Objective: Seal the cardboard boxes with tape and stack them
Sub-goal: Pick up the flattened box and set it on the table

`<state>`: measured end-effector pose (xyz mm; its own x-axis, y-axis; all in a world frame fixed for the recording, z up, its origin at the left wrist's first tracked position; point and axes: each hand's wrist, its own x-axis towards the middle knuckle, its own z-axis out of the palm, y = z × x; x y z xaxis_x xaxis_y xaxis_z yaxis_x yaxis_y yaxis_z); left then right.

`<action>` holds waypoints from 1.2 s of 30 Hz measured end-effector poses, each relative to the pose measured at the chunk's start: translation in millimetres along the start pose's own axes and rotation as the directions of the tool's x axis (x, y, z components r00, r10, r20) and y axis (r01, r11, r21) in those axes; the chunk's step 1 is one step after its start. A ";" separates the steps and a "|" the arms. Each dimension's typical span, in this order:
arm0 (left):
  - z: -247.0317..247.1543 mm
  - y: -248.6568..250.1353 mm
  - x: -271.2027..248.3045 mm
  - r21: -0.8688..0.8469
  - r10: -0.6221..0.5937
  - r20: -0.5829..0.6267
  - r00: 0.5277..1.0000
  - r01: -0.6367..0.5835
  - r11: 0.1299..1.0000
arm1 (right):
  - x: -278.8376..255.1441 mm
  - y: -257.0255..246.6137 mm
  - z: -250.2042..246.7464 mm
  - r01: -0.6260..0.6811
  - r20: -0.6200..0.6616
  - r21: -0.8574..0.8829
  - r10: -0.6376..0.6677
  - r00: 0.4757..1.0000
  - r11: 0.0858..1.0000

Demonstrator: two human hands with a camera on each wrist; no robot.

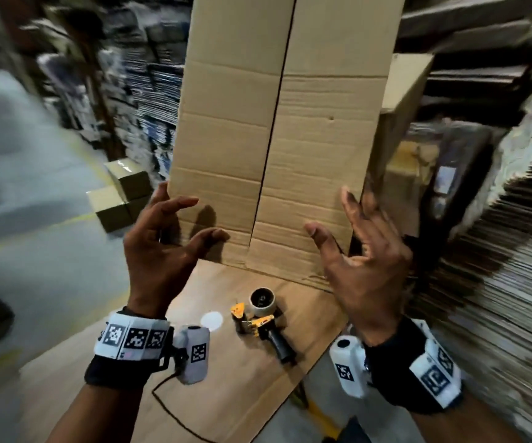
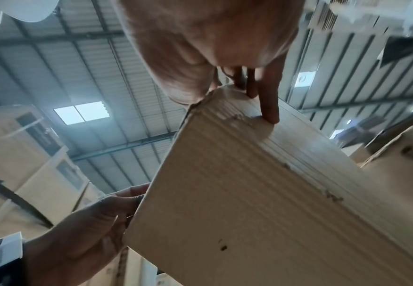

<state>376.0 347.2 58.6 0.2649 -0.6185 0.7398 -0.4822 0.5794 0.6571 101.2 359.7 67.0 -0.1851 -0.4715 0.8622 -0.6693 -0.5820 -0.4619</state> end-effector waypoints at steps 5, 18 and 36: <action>-81.5 -6.5 -18.1 0.170 -0.053 -0.149 0.987 0.078 0.982 | -8.7 -33.5 69.9 -0.015 0.185 0.188 -0.021 0.983 0.982; -170.8 -60.0 -123.4 0.313 -0.526 -0.289 0.800 0.598 0.738 | -114.4 -18.1 190.2 -0.207 0.800 0.225 -0.059 0.597 0.952; -96.8 -123.8 -129.8 0.763 -0.678 -0.372 0.634 0.625 0.166 | -183.2 116.2 210.6 -0.439 0.949 0.118 0.030 0.314 0.891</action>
<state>482.1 407.1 -104.8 0.8056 -0.5873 0.0778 -0.5513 -0.6952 0.4613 208.9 239.0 -188.4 0.6046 -0.7942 0.0602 -0.4302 -0.3893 -0.8145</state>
